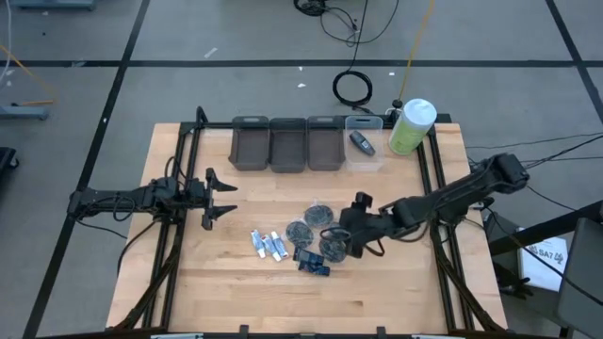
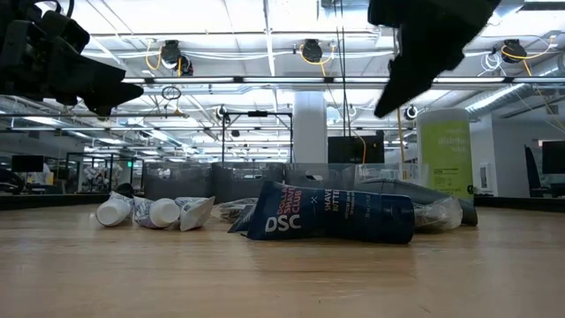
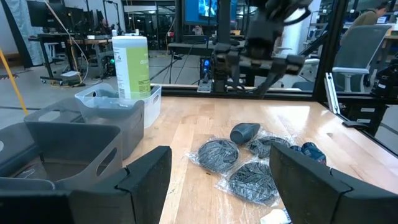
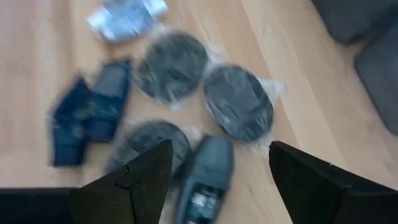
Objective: Pick & Place Travel size toiletries
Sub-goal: Put the deodorant into the transparent bin
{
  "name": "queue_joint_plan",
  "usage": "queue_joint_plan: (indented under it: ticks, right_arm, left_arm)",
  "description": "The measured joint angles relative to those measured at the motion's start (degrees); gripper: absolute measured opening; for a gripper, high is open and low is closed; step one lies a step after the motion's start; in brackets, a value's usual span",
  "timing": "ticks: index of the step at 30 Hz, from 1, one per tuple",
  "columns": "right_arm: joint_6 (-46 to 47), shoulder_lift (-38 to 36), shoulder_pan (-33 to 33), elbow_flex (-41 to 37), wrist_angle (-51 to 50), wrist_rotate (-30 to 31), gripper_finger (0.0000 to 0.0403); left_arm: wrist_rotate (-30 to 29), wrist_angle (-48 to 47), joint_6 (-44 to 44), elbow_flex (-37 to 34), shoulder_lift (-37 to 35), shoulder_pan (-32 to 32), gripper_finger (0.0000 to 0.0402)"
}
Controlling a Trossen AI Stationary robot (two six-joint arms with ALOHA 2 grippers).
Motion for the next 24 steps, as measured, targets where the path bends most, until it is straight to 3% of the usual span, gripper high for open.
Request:
queue_joint_plan:
  ticks: [6,24]
  right_arm:
    - [2.3,4.0,-2.2,0.0,-0.8,-5.9,0.0254]
    - [3.8,5.3,-2.9,-3.1,2.9,-5.9,0.0254]
  left_arm:
    - [0.0,0.0,0.0,0.0,0.0,0.0,0.0267]
    - [0.0,0.0,0.0,0.0,0.0,0.0,0.0267]
